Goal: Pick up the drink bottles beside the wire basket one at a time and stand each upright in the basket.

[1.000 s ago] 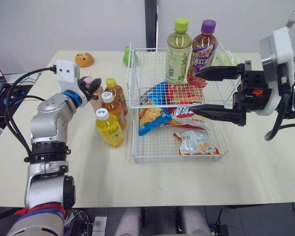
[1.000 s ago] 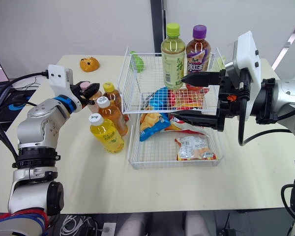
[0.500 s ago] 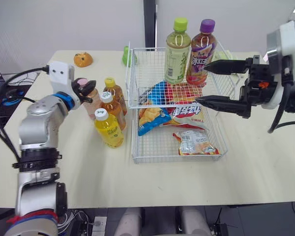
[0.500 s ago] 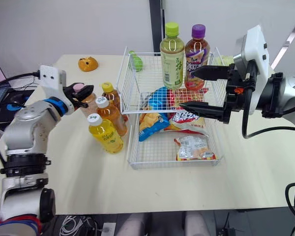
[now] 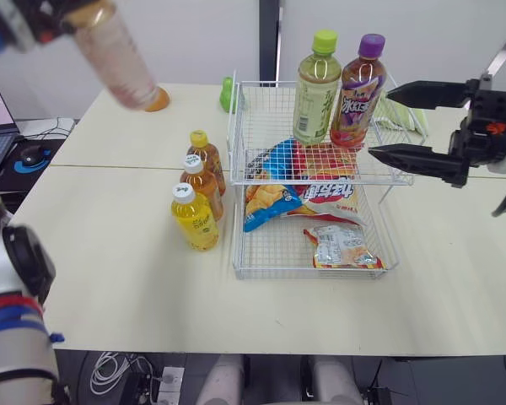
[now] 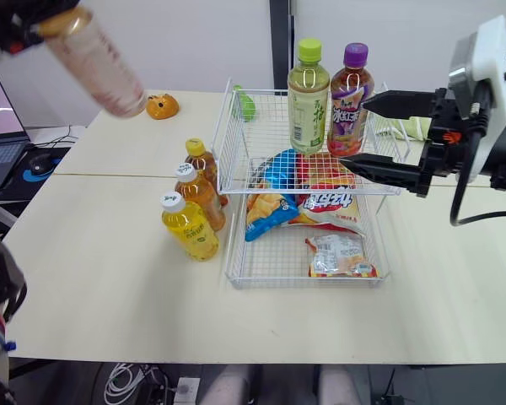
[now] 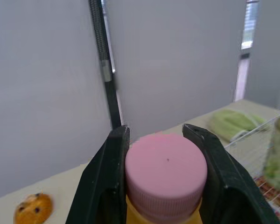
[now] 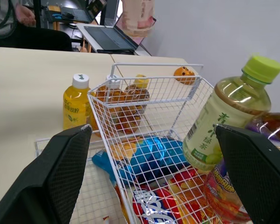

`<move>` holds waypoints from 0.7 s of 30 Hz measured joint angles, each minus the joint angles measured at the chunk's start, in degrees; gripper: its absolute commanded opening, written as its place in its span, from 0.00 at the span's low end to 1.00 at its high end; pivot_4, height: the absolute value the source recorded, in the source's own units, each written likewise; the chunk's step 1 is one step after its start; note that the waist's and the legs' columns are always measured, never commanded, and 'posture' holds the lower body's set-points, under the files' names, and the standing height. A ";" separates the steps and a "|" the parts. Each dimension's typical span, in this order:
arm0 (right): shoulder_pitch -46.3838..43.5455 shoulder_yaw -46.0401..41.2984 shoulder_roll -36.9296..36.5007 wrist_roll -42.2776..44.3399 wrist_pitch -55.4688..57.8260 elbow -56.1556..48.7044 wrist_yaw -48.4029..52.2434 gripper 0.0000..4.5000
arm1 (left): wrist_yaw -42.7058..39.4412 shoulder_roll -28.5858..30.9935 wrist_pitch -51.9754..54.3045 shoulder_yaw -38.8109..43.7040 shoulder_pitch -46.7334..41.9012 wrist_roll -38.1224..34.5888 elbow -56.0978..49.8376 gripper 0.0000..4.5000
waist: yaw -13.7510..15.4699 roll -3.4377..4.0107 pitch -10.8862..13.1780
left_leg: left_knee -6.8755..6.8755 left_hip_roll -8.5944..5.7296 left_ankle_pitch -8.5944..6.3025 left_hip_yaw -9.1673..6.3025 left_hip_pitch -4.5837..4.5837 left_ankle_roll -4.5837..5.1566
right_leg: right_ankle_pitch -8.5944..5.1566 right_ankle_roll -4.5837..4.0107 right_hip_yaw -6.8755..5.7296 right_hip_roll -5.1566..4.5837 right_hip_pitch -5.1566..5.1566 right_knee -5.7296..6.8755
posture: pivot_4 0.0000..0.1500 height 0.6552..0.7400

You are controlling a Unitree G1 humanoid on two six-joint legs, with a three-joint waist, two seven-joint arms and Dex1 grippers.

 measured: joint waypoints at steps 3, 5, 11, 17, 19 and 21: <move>0.83 -1.39 -0.09 1.45 0.27 -0.38 -0.02 1.00 | -2.69 -3.80 0.87 -3.17 -7.64 -0.06 4.29 0.31 | -0.59 0.00 0.00 | -0.01 0.01 0.00 0.04 0.01 0.00 | -0.01 0.01 0.05 0.00 -0.02 0.04 | 1.00 1.00; 1.68 -3.00 -0.25 1.93 0.49 -0.83 -0.26 1.00 | -4.12 -6.23 1.19 -4.53 -11.45 0.17 8.06 0.31 | -0.76 0.01 0.00 | -0.03 0.01 0.00 0.03 0.01 0.00 | -0.01 0.01 0.05 0.01 -0.04 0.05 | 1.00 1.00; 4.90 -6.85 -0.92 3.49 1.34 -2.00 -1.93 1.00 | -9.75 -14.16 -2.30 -9.87 -16.69 3.39 17.86 0.31 | -1.12 0.04 0.02 | -0.04 0.02 0.00 0.20 0.01 0.00 | -0.02 0.01 0.24 0.00 -0.13 0.12 | 1.00 1.00; 6.07 -8.13 -0.95 3.66 1.22 -3.59 -3.91 1.00 | -10.45 -20.66 -12.62 -13.04 -14.93 9.45 26.62 0.31 | -1.14 0.05 0.02 | -0.04 0.03 0.00 0.20 -0.02 0.01 | -0.02 0.01 0.36 -0.02 -0.28 0.20 | 1.00 1.00; 6.96 -8.62 -0.94 3.66 1.21 -3.95 -4.41 1.00 | -10.04 -22.23 -15.54 -13.06 -13.80 10.95 29.30 0.31 | -1.08 0.05 0.02 | -0.03 0.01 0.00 0.19 -0.13 0.01 | -0.02 0.01 0.38 -0.04 -0.42 0.25 | 1.00 1.00; 7.23 -9.12 -0.94 3.62 0.99 -4.17 -4.63 1.00 | -9.81 -23.56 -17.22 -13.00 -13.55 11.88 31.94 0.31 | -1.01 0.04 0.03 | 0.04 -0.01 0.01 0.20 -0.36 0.01 | -0.01 0.01 0.38 -0.04 -0.65 0.35 | 1.00 1.00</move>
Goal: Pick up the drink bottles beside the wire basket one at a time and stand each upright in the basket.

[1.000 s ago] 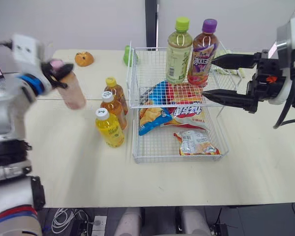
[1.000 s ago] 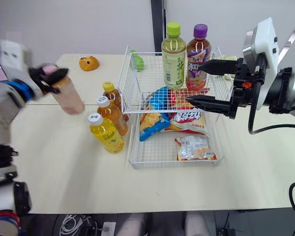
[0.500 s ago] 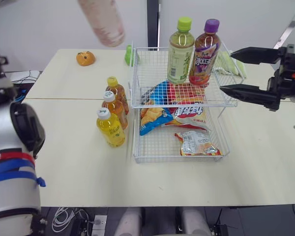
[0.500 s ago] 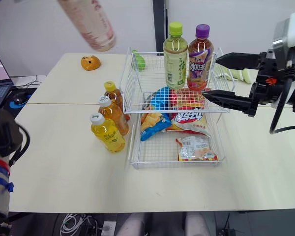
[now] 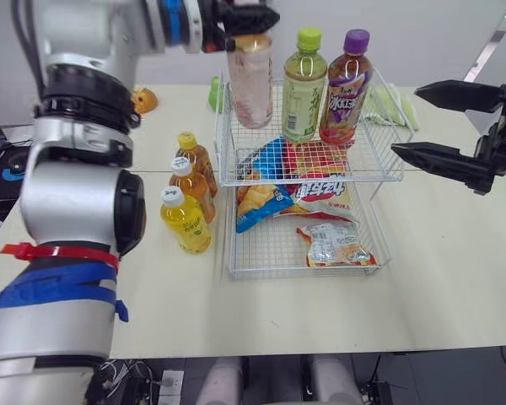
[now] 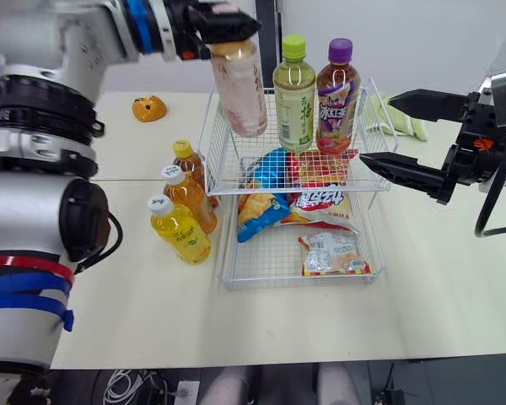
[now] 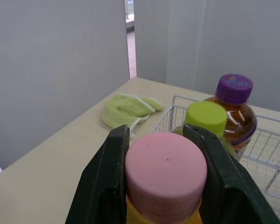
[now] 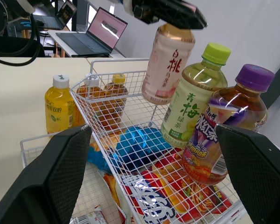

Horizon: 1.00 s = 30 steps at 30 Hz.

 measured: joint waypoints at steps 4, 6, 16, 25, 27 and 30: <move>0.22 -0.41 0.00 -0.05 -0.78 -0.40 -0.70 1.00 | 1.06 -2.29 -3.31 0.61 -0.01 1.04 3.81 0.31 | 0.10 0.00 0.00 | -0.02 0.00 0.00 0.11 -0.01 0.00 | 0.00 0.00 -0.01 -0.01 0.00 -0.02 | 1.00 1.00; 0.34 -0.48 -0.01 -0.05 -0.89 -0.47 -1.12 1.00 | 1.13 -2.87 -4.75 1.20 -0.08 1.36 5.19 0.31 | 0.08 0.00 0.00 | -0.02 0.00 0.00 0.15 0.00 0.00 | 0.00 0.00 0.00 -0.01 0.00 0.00 | 1.00 1.00; -0.55 -0.53 0.00 -0.25 -1.07 1.05 -5.85 1.00 | -1.25 -3.52 -8.49 2.43 -0.58 2.59 7.74 0.74 | 0.09 0.00 0.00 | 0.00 0.00 0.00 0.18 0.02 0.01 | 0.00 0.00 -0.01 -0.01 0.02 0.03 | 1.00 1.00; -0.49 -0.38 -0.07 -0.45 -2.01 0.83 -5.71 1.00 | -7.89 3.22 -1.93 3.24 -0.31 2.01 -3.90 0.99 | -0.45 0.02 -0.01 | -0.04 0.05 0.00 0.13 0.05 0.01 | 0.00 0.00 0.01 0.02 0.00 0.05 | 1.00 1.00; -0.23 -0.28 -0.09 -1.50 -3.28 0.64 -5.09 1.00 | -7.55 6.00 -0.40 4.50 0.39 1.49 -7.85 0.99 | -0.45 0.02 -0.01 | -0.02 0.05 0.00 0.10 0.06 0.01 | 0.00 0.00 0.01 0.02 0.01 0.06 | 1.00 1.00; 0.39 0.46 0.14 -3.62 -6.58 0.29 -3.50 1.00 | -5.98 10.55 2.67 7.70 3.83 -0.12 -14.15 0.99 | -0.55 0.04 -0.02 | 0.00 0.06 0.01 0.02 0.10 0.00 | 0.00 0.00 0.04 0.02 0.02 0.09 | 1.00 1.00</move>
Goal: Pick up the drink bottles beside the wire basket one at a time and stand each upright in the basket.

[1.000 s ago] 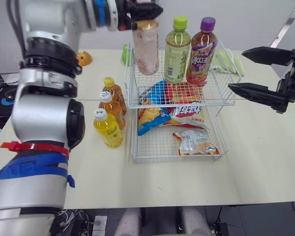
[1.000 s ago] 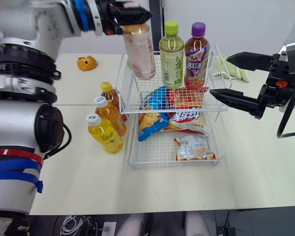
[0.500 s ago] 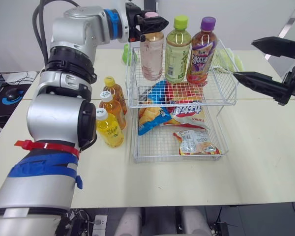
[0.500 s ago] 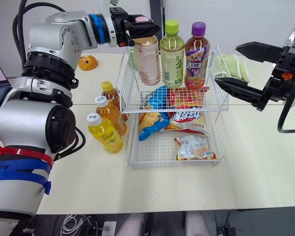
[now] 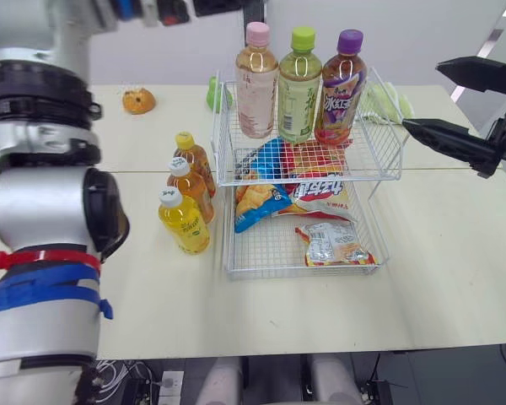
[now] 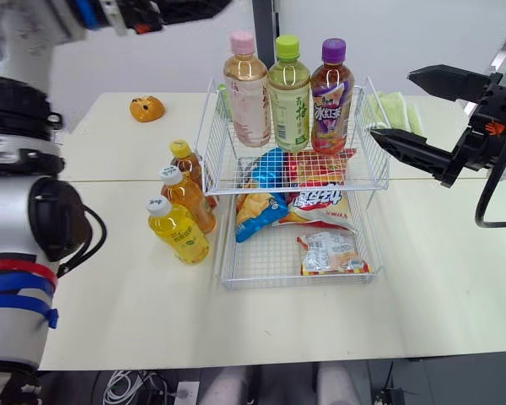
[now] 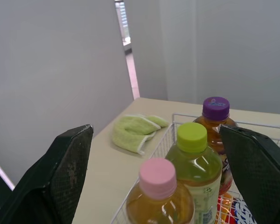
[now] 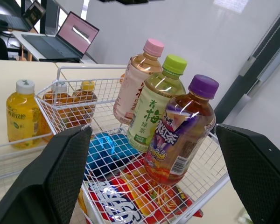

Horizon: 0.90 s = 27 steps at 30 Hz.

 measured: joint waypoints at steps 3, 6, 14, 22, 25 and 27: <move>0.59 1.06 1.39 -1.77 -3.78 0.15 1.80 1.00 | 1.07 4.44 3.25 2.80 6.88 -1.84 -8.86 0.99 | -0.11 0.00 0.00 | 0.00 0.01 0.01 -0.10 0.03 -0.01 | 0.00 0.00 0.00 0.00 0.02 0.01 | 1.00 1.00; 0.82 3.18 2.31 -3.41 -6.27 1.61 4.18 1.00 | 1.91 9.35 7.42 6.10 18.51 -4.28 -21.45 0.99 | -0.32 0.01 -0.01 | 0.01 0.01 0.01 -0.13 0.04 -0.02 | 0.00 -0.01 0.04 0.00 0.02 0.02 | 1.00 1.00; -1.70 7.48 2.33 -2.67 -7.67 6.18 14.66 1.00 | 11.14 13.76 19.31 23.96 46.55 -11.73 -49.28 0.99 | -0.24 0.01 -0.01 | 0.03 0.04 0.01 -0.19 0.05 -0.02 | 0.01 -0.03 -0.01 0.01 0.07 -0.02 | 1.00 1.00; -7.58 13.71 5.19 -1.06 -7.05 9.93 22.49 1.00 | 12.92 12.90 23.18 38.08 74.06 -16.49 -66.20 0.99 | 0.41 0.03 -0.03 | -0.01 0.13 0.01 -0.10 0.22 -0.03 | 0.05 -0.15 0.01 0.01 0.12 -0.02 | 1.00 1.00; -8.94 15.62 6.85 -1.37 -7.25 11.53 24.38 1.00 | 11.41 12.63 23.31 43.94 82.33 -18.82 -69.60 0.99 | 0.69 0.04 -0.03 | -0.03 0.12 0.01 -0.04 0.24 -0.03 | 0.06 -0.16 0.04 -0.03 0.13 -0.06 | 1.00 1.00; -9.70 16.35 7.78 -1.80 -7.59 12.18 25.15 1.00 | 10.56 12.06 23.34 47.35 87.31 -20.54 -72.66 0.99 | 0.73 0.04 -0.04 | -0.03 0.13 0.01 -0.04 0.24 -0.03 | 0.06 -0.17 0.04 -0.04 0.13 -0.08 | 1.00 1.00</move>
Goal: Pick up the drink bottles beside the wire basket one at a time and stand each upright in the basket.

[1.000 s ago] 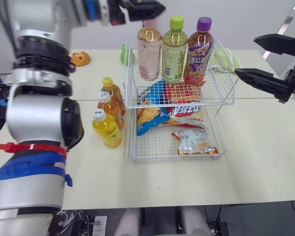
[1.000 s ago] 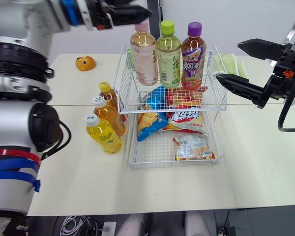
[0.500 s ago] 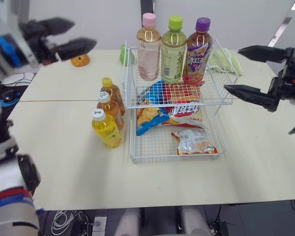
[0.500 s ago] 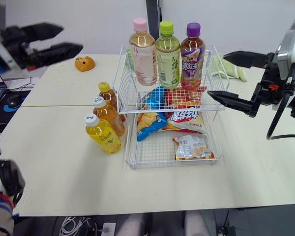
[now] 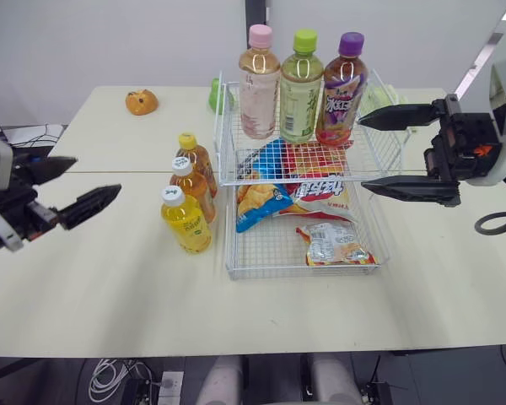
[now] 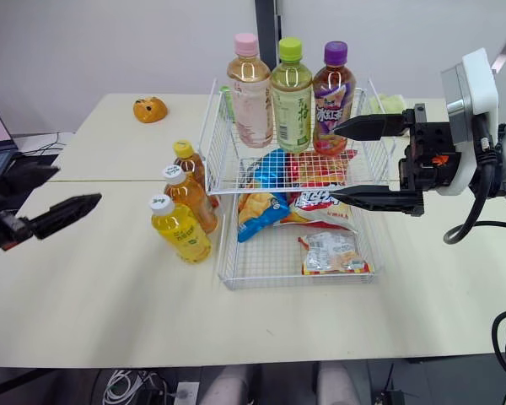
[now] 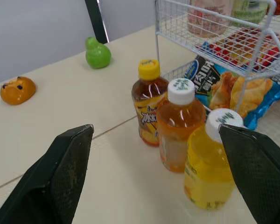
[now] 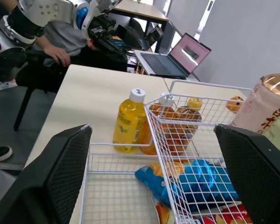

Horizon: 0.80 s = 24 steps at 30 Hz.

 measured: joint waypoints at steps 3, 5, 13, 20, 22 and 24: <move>-0.31 0.76 0.99 -0.67 -0.29 0.32 1.01 1.00 | 0.00 -1.87 0.34 3.41 6.04 -2.73 -3.41 0.99 | 0.30 0.00 0.00 | 0.01 -0.01 0.00 -0.04 0.01 0.00 | 0.00 -0.01 -0.04 -0.03 0.04 -0.02 | 1.00 1.00; -0.35 0.81 1.35 -0.91 -0.25 0.40 1.47 1.00 | 0.69 -3.16 1.33 5.13 8.47 -5.08 -5.58 0.99 | 0.46 -0.01 -0.01 | 0.02 -0.01 0.00 -0.06 0.02 0.00 | 0.00 -0.02 -0.06 -0.04 0.08 -0.04 | 1.00 1.00; -0.90 1.38 2.37 -1.15 0.67 0.45 2.87 1.00 | 13.30 -8.03 3.79 3.86 7.24 -16.44 -12.17 0.99 | 0.49 -0.01 -0.01 | -0.09 0.04 -0.02 -0.09 0.65 0.00 | -0.09 -0.14 -0.12 -0.06 0.72 -0.18 | 1.00 1.00; -1.38 1.41 2.54 -1.28 1.02 0.15 3.13 1.00 | 34.51 -17.69 3.59 -10.21 -1.07 -17.96 -15.47 0.99 | 0.97 0.00 -0.08 | -0.06 -0.01 -0.02 -0.08 0.64 0.00 | -0.06 -0.09 -0.11 -0.02 0.76 -0.18 | 1.00 1.00; -1.46 1.36 2.48 -1.30 1.17 0.20 3.21 1.00 | 39.42 -18.85 3.59 -14.10 -2.41 -17.39 -15.78 0.99 | 1.07 0.00 -0.08 | -0.08 0.00 -0.02 -0.05 0.67 0.00 | -0.06 -0.10 -0.09 0.00 0.75 -0.18 | 1.00 1.00; -1.63 1.34 2.44 -1.33 1.42 0.16 3.33 1.00 | 43.60 -19.72 3.58 -17.07 -4.27 -16.21 -15.72 0.99 | 1.07 0.00 -0.08 | -0.08 0.03 -0.02 -0.05 0.66 0.00 | -0.06 -0.10 -0.10 0.04 0.75 -0.17 | 1.00 1.00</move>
